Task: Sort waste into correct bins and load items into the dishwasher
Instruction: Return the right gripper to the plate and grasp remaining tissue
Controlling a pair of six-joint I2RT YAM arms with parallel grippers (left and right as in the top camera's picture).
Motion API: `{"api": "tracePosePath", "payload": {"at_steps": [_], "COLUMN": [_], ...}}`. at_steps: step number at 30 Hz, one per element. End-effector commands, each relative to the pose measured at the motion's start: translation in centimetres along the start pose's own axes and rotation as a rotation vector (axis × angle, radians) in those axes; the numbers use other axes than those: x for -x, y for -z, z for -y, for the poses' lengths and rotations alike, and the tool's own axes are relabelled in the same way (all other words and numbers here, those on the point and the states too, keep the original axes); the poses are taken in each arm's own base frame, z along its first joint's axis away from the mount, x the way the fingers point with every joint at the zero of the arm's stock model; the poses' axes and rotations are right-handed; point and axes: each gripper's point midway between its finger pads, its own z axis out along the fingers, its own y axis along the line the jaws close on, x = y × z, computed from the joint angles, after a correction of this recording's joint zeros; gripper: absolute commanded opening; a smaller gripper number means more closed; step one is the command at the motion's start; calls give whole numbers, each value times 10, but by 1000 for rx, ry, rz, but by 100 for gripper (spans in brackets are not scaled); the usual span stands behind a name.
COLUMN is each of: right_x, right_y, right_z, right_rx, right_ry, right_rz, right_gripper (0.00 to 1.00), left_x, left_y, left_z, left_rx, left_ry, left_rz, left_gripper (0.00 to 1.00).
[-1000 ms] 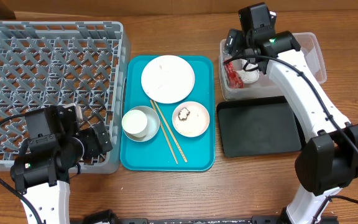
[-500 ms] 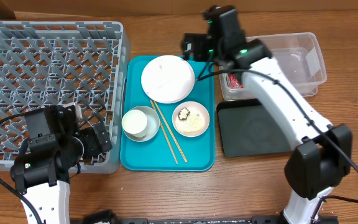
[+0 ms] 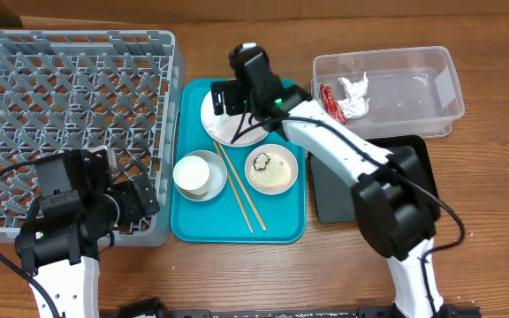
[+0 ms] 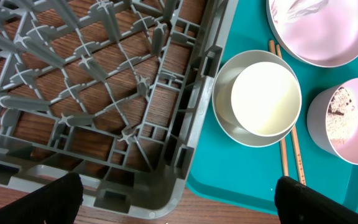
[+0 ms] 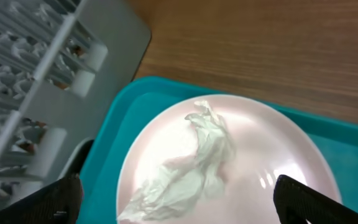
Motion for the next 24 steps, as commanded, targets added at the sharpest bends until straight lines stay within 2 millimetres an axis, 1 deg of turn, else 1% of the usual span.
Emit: {"api": "tracePosePath", "payload": {"at_steps": [1,2,5,6,8,10,11,13,17,18,19,21,22,24], "right_x": [-11,-18,-36,-42,-50,-54,-54,-53,-53,-53,-51,-44,-39,-23], "right_y": [-18,-24,-40,-45,-51,-54,-54,-54,-53,-51,-49,-41,-36,-20], "right_z": [-1,-1,2,4,7,8,8,9,9,10,10,11,13,18], "right_rx": [-23,-26,-37,-42,-49,-54,-53,-59,-62,-65,-67,-71,-77,-105], "right_ry": [21,23,11,12,6,-9,-8,-8,-8,-9,-9,-13,-15,-21], "right_rz": [-3,-15,-52,-66,-82,-90,-89,-85,-91,-95,-96,-87,-79,-48], "right_gripper": [95,93,90,88,84,79,76,67,35,26,20,13,12,8], "left_x": [5,5,5,5,4,4,4,4,4,4,4,4,4,5], "left_y": [5,5,5,5,5,5,5,5,5,5,5,5,5,5], "left_z": [3,3,3,3,3,3,3,3,3,3,3,3,3,3], "left_rx": [-14,-14,-16,-15,-15,-14,-14,-14,-14,-14,-14,-14,-14,-14], "left_ry": [-16,-16,-16,-16,-15,-15,-15,-15,-15,-15,-15,-15,-15,-16], "left_rz": [14,14,14,13,10,9,9,9,10,10,9,10,10,11], "left_gripper": [100,100,100,100,100,100,100,100,100,100,100,100,100,100]}}
